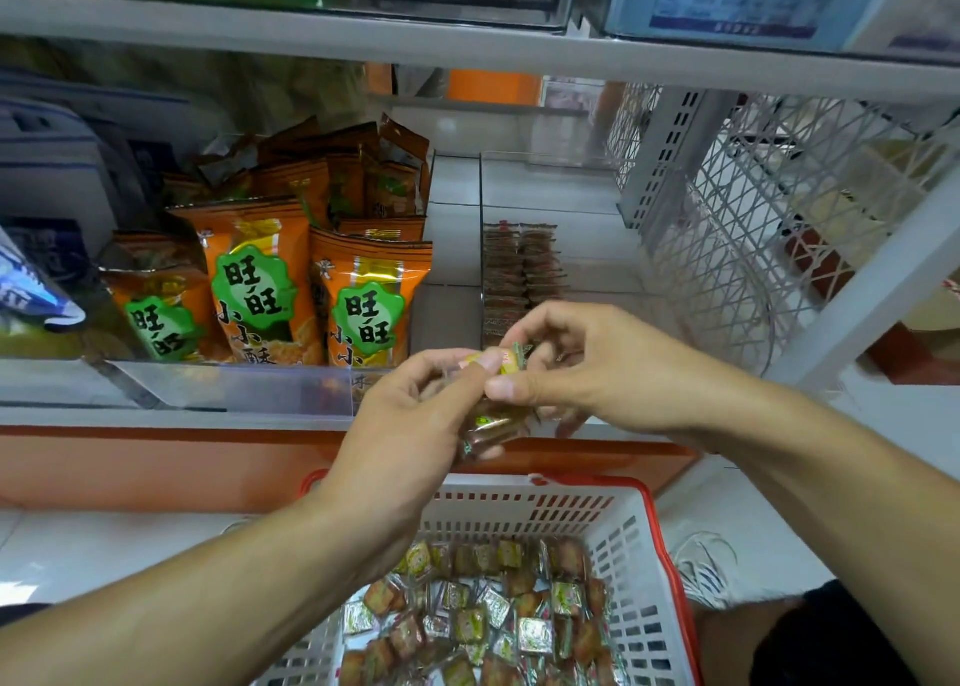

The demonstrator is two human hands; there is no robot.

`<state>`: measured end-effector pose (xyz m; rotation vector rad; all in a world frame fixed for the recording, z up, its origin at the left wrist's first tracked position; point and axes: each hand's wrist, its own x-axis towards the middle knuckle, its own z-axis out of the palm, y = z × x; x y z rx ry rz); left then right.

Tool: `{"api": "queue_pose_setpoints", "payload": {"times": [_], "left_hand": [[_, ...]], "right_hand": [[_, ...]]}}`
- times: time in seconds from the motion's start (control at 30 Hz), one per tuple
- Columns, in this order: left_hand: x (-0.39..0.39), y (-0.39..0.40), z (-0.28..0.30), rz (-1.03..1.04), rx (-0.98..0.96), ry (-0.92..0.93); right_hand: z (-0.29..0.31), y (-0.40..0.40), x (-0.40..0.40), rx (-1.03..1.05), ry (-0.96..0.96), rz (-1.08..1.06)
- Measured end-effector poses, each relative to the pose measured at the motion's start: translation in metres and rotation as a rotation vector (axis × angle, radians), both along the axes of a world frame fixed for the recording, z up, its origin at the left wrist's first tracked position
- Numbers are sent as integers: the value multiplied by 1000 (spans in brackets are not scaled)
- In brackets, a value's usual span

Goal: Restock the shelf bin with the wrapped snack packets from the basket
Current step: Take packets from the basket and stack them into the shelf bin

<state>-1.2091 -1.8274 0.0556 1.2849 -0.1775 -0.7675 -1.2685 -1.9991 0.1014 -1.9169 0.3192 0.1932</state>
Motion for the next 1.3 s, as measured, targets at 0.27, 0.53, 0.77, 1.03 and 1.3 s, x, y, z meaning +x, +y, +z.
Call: {"api": "queue_pose_setpoints", "payload": {"times": [0.27,0.53,0.77,1.03,1.3], "left_hand": [[4,2,-2,-63,22,-19],[7,0,-6,26,69,21],[11,-5,-10,24,76,21],[12,-7,-14,10,82,21],[12,-9,-18,-12,106,46]], "right_hand": [[0,-18,5,310,10,-200],[-8,-69,6,-640,130,-4],[-28,-78,14,-303,233,12],[-25,-85,17,-296,174,-17],[-39,-90,20,-146,252,-73]]}}
